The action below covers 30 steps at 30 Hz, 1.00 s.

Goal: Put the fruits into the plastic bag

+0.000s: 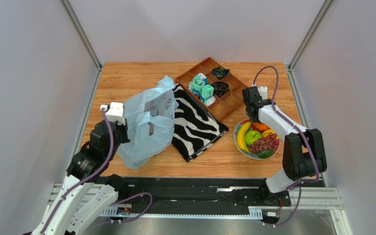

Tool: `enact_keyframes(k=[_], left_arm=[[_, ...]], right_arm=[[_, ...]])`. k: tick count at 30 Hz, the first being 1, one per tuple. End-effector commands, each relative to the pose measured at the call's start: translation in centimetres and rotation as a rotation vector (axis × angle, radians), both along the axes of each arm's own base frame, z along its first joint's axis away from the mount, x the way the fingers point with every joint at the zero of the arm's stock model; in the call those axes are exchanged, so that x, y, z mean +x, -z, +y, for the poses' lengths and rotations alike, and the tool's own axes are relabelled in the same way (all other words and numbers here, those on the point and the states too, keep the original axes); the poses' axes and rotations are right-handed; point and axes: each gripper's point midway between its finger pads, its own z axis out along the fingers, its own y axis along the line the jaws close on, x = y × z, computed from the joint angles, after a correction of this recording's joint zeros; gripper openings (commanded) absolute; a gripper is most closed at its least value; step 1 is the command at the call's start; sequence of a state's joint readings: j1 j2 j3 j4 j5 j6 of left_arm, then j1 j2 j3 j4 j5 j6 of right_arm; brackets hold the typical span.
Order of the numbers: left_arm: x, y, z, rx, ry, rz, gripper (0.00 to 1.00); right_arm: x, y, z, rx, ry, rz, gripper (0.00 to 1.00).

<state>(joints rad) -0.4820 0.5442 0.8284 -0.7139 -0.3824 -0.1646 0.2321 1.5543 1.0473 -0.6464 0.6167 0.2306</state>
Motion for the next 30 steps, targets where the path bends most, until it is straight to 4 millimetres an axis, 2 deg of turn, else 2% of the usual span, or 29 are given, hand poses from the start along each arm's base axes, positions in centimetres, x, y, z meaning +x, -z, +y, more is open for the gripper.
enact_keyframes(k=[1,7,10,12,14,15,16,17,18,19,21,22,24,25,27,28,30], left_arm=[[0.3,-1.2,-0.1,0.004,0.012,-0.037,0.0],[0.2,-1.1,-0.4,-0.002,0.026,-0.034,0.0],[0.2,-1.3,-0.5,-0.007,0.037,-0.041,0.0],[0.1,-1.4,-0.6,-0.012,0.041,-0.044,0.0],[0.1,-1.5,-0.7,-0.015,0.046,-0.049,0.0],[0.1,-1.4,-0.8,-0.017,0.051,-0.048,0.0],[0.1,-1.4,-0.8,-0.017,0.053,-0.048,0.0],[0.1,-1.4,-0.8,-0.017,0.056,-0.047,0.0],[0.1,-1.5,-0.9,-0.019,0.059,-0.049,0.0],[0.1,-1.5,-0.9,-0.018,0.061,-0.049,0.0],[0.1,-1.5,-1.0,-0.022,0.063,-0.051,0.0],[0.1,-1.6,-1.0,-0.023,0.067,-0.054,0.0],[0.1,-1.5,-1.1,-0.023,0.068,-0.052,0.0],[0.1,-1.6,-1.1,-0.024,0.07,-0.053,0.0],[0.1,-1.6,-1.1,-0.023,0.071,-0.053,0.0],[0.1,-1.5,-1.1,-0.023,0.072,-0.053,0.0],[0.0,-1.6,-1.1,-0.023,0.073,-0.054,0.0]], right_arm=[[0.7,-3.6,0.2,0.037,0.003,-0.115,0.0],[0.6,-6.6,1.1,0.105,-0.02,-0.22,0.0],[0.3,-9.0,1.7,0.15,-0.043,-0.306,0.0],[0.0,-11.4,2.3,0.188,-0.072,-0.391,0.0],[-0.1,-12.7,4.1,0.26,-0.131,-0.446,0.0],[-0.2,-14.8,4.9,0.313,-0.163,-0.529,0.0],[-0.3,-15.5,6.9,0.399,-0.239,-0.55,0.0],[-0.4,-16.4,8.1,0.469,-0.271,-0.588,0.0],[-0.3,-18.0,9.3,0.536,-0.318,-0.662,0.0],[-0.7,-18.7,11.7,0.641,-0.405,-0.667,0.0],[-0.7,-20.5,14.7,0.794,-0.485,-0.711,0.0],[-1.1,-20.6,17.0,0.871,-0.56,-0.677,0.0],[-1.2,-21.5,19.5,0.951,-0.625,-0.671,0.0],[-1.3,-21.5,21.6,0.974,-0.675,-0.639,0.0],[-1.3,-21.3,23.7,0.968,-0.723,-0.608,0.0],[-1.5,-21.4,25.8,0.974,-0.76,-0.584,0.0],[-2.2,-21.9,28.4,0.998,-0.825,-0.566,0.0]])
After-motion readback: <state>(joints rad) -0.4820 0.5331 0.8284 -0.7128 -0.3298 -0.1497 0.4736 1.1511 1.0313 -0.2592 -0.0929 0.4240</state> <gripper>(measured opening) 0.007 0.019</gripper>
